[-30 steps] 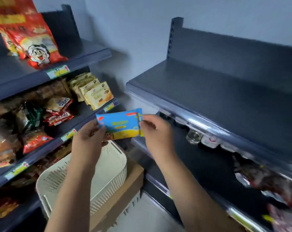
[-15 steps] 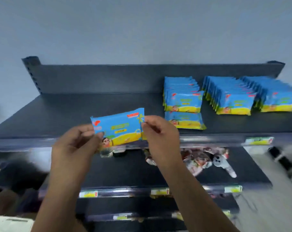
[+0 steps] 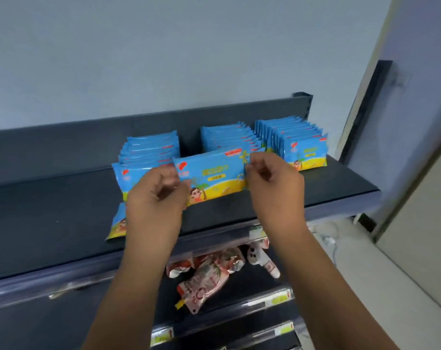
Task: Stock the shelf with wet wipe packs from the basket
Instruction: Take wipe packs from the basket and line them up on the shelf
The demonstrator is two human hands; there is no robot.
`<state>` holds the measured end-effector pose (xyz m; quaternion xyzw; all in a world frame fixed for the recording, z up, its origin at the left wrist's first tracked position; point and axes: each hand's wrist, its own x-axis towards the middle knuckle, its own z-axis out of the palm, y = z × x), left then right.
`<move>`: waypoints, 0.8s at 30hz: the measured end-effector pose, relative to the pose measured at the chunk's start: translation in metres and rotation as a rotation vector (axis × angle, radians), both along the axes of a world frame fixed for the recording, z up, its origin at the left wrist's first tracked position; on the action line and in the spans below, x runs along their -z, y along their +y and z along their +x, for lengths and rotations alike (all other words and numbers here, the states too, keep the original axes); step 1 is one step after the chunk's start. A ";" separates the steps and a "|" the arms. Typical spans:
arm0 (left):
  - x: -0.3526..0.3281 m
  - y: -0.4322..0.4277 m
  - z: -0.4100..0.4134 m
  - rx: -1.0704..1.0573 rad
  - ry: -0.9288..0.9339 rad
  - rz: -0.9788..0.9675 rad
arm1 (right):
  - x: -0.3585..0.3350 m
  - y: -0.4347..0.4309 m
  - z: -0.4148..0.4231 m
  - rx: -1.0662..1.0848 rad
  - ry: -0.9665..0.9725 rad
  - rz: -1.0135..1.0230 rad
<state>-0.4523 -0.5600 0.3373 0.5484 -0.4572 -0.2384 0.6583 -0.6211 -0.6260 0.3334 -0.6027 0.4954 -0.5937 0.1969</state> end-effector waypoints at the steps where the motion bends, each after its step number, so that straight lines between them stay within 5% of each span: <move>1: 0.001 -0.015 -0.018 0.021 -0.013 0.013 | 0.000 -0.012 -0.017 0.028 -0.003 0.008; 12: 0.017 -0.140 -0.160 0.045 -0.273 0.157 | 0.006 -0.104 -0.161 0.315 0.144 0.157; 17: 0.016 -0.177 -0.180 0.032 -0.504 0.256 | 0.010 -0.132 -0.179 0.368 0.229 0.264; 24: 0.020 -0.195 -0.192 -0.026 -0.526 0.298 | 0.013 -0.142 -0.177 0.335 0.195 0.365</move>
